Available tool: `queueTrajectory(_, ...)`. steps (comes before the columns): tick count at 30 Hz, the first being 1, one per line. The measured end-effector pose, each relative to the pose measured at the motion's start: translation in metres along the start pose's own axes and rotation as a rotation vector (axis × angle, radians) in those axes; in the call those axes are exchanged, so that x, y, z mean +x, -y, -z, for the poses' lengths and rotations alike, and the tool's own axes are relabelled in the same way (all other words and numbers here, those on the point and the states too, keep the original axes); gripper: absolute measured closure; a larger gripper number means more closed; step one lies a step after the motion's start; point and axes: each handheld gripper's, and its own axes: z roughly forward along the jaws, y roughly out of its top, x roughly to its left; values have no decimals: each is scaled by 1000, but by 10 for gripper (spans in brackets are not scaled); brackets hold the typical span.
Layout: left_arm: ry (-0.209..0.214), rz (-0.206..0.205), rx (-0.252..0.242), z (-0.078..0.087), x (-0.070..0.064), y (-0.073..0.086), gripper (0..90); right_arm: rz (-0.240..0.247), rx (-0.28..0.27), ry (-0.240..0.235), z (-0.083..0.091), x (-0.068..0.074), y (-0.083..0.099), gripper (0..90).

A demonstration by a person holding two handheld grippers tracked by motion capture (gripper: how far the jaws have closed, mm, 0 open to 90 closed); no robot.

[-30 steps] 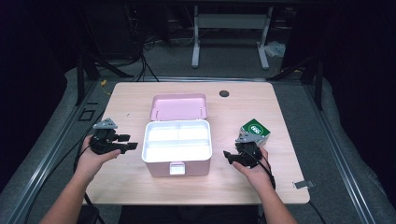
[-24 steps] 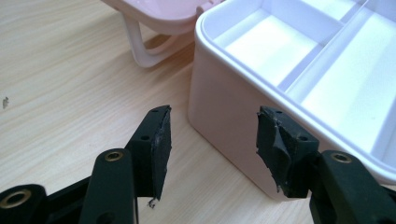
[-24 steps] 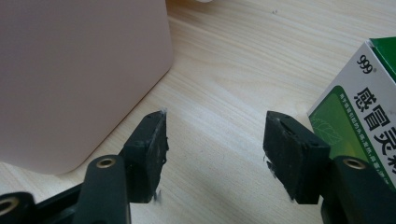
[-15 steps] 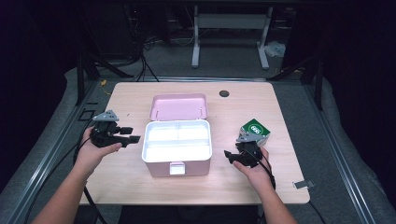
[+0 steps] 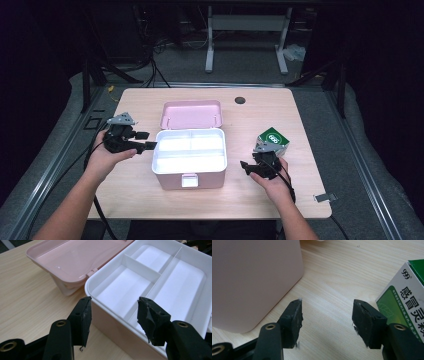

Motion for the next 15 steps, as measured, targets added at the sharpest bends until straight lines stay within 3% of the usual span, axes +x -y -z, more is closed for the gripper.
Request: queueTrajectory(15, 32, -48, 31, -16, -11, -18, 482, 6, -1, -2, 1, 0, 0, 415)
